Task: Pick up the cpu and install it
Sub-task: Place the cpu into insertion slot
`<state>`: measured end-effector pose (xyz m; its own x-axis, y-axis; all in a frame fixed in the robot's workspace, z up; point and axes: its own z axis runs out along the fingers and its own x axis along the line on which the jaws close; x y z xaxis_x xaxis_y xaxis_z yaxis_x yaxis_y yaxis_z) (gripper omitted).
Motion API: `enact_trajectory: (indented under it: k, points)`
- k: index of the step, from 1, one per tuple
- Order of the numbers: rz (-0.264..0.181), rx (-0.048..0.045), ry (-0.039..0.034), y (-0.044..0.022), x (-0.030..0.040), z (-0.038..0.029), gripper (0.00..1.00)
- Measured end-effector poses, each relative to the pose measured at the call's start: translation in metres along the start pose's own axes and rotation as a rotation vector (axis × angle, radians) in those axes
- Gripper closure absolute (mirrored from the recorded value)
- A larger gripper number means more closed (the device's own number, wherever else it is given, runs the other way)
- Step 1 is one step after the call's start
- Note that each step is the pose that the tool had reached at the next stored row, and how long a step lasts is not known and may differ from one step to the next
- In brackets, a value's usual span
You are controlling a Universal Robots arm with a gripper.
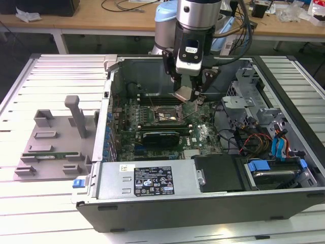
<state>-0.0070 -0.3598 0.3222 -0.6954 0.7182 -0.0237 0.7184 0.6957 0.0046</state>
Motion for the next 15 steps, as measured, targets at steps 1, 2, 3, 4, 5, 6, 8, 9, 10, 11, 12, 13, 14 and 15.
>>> enact_trajectory:
  k: [1,2,3,4,5,6,8,9,10,11,12,13,14,15]
  points:
    - [0.007,0.0001,0.0000,0.0000,0.0000,0.0001,0.45]
    - [0.013,0.0003,-0.0001,0.0000,0.0000,0.0001,0.45]
    - [0.030,0.0007,-0.0002,0.0000,0.0000,0.0003,0.45]
    - [0.043,0.0010,-0.0003,0.0000,0.0000,0.0004,0.45]
    - [0.063,0.0015,-0.0003,0.0000,0.0000,0.0006,0.45]
    - [0.079,0.0019,-0.0004,0.0000,0.0000,0.0007,0.45]
    - [0.103,0.0024,-0.0005,0.0000,0.0000,0.0009,0.45]
    - [0.112,0.0026,-0.0005,0.0000,0.0000,0.0009,0.45]
    - [0.125,0.0030,-0.0006,0.0000,0.0000,0.0010,0.45]
    - [0.138,0.0033,-0.0007,0.0000,0.0000,0.0011,0.45]
    - [0.151,0.0036,-0.0007,0.0000,0.0000,0.0012,0.45]
    - [0.167,0.0040,-0.0008,0.0000,0.0000,0.0013,0.45]
    - [0.173,0.0042,-0.0009,0.0000,0.0000,0.0014,0.45]
    - [0.179,0.0043,-0.0009,0.0000,0.0000,0.0014,0.45]
